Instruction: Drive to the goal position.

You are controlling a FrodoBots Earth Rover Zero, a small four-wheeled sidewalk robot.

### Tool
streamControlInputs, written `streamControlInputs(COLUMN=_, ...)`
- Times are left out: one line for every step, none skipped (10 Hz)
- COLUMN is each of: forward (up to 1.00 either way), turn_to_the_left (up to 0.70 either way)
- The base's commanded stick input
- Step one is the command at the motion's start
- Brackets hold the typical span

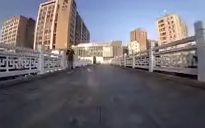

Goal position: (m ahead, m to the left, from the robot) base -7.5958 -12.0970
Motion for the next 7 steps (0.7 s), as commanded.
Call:
streamControlInputs(forward=0.45, turn_to_the_left=0.0)
streamControlInputs(forward=0.45, turn_to_the_left=0.0)
streamControlInputs(forward=0.45, turn_to_the_left=0.0)
streamControlInputs(forward=0.45, turn_to_the_left=0.0)
streamControlInputs(forward=0.45, turn_to_the_left=0.0)
streamControlInputs(forward=0.45, turn_to_the_left=0.0)
streamControlInputs(forward=0.45, turn_to_the_left=0.0)
